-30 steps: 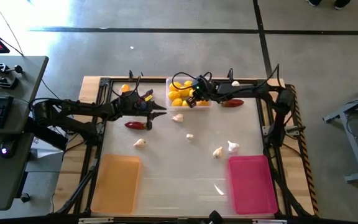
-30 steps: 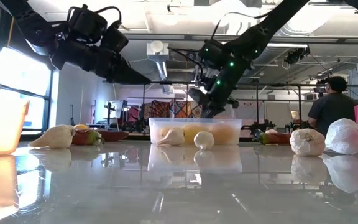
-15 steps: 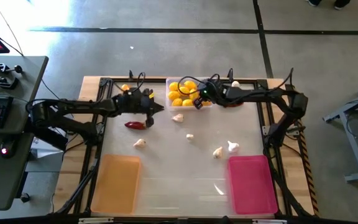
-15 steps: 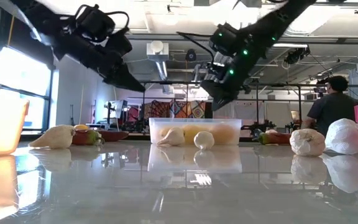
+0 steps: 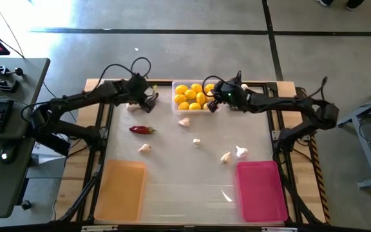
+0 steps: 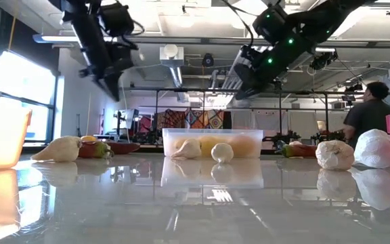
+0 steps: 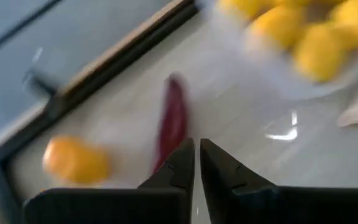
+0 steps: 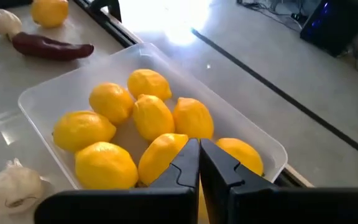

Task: Sort produce into baskets
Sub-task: Put the lemon into the transparent bin

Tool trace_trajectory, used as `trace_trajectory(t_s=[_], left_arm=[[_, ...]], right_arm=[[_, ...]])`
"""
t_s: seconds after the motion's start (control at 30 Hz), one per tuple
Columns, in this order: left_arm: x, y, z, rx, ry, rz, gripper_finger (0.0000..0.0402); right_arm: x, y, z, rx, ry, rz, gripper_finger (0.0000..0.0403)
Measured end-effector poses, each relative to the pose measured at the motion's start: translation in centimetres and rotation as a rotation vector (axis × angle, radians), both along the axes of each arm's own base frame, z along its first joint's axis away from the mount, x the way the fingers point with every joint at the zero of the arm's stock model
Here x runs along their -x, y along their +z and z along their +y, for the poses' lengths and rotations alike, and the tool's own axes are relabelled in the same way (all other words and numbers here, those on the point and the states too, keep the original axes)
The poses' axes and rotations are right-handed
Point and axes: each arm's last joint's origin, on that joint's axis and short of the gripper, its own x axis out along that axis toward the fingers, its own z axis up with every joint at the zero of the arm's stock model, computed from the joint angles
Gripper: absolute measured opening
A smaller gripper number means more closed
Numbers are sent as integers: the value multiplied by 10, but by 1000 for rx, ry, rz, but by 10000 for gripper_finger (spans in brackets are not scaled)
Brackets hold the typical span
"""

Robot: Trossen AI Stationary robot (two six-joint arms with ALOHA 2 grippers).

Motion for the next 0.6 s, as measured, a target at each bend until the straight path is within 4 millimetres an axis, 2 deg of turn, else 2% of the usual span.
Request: trace_trajectory(t_s=[0.23,0.43,0.6], left_arm=[[23,-15,13,69,211,45,85],[31,-20,34,40,363,20,155],[33,-38,52,78,461,69,192]], right_arm=[[2,0,-3,25,18,25,0],[2,-1,-2,-3,31,23,0],[3,-5,-1,-42,31,18,0]])
